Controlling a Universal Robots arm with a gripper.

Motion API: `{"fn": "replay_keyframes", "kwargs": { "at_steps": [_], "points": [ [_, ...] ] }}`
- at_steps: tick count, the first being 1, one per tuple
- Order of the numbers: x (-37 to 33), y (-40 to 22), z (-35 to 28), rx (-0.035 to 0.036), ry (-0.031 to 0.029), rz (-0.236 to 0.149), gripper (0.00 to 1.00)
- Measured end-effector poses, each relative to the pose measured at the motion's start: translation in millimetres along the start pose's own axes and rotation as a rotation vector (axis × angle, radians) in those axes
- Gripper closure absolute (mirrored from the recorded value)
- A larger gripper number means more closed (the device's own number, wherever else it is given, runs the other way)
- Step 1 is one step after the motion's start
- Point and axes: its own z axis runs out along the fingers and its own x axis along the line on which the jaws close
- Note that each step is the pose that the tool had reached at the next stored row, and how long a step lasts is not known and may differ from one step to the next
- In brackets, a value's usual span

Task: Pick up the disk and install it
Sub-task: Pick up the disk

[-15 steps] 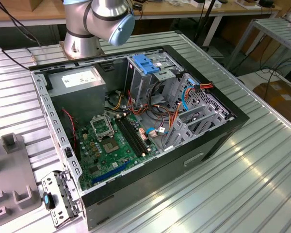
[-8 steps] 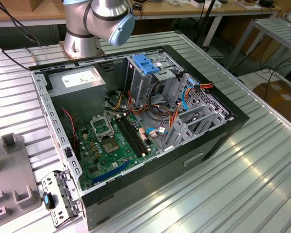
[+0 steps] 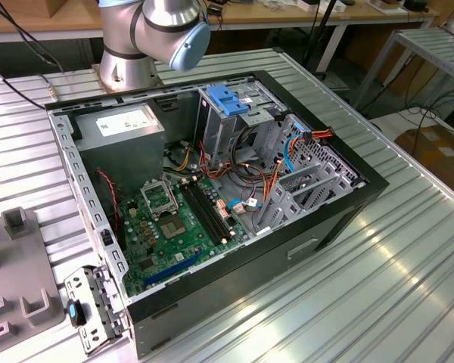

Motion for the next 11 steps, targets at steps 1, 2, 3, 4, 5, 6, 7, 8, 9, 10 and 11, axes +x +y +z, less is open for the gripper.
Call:
{"fn": "replay_keyframes", "kwargs": {
  "at_steps": [1, 2, 3, 4, 5, 6, 7, 8, 9, 10, 11],
  "points": [
    [0.0, 0.0, 0.0, 0.0004, 0.0004, -0.011, 0.89],
    [0.0, 0.0, 0.1, 0.0007, 0.0007, -0.020, 0.89],
    [0.0, 0.0, 0.1, 0.0011, 0.0011, -0.030, 0.89],
    [0.0, 0.0, 0.2, 0.0014, 0.0014, -0.038, 0.89],
    [0.0, 0.0, 0.2, 0.0019, 0.0020, -0.051, 0.89],
    [0.0, 0.0, 0.3, 0.0021, 0.0021, -0.057, 0.89],
    [0.0, 0.0, 0.3, 0.0024, 0.0025, -0.065, 0.89],
    [0.0, 0.0, 0.4, 0.0029, 0.0030, -0.077, 0.89],
    [0.0, 0.0, 0.4, 0.0032, 0.0033, -0.085, 0.89],
    [0.0, 0.0, 0.5, 0.0037, 0.0039, -0.099, 0.89],
    [0.0, 0.0, 0.6, 0.0044, 0.0045, -0.118, 0.89]
  ]
}}
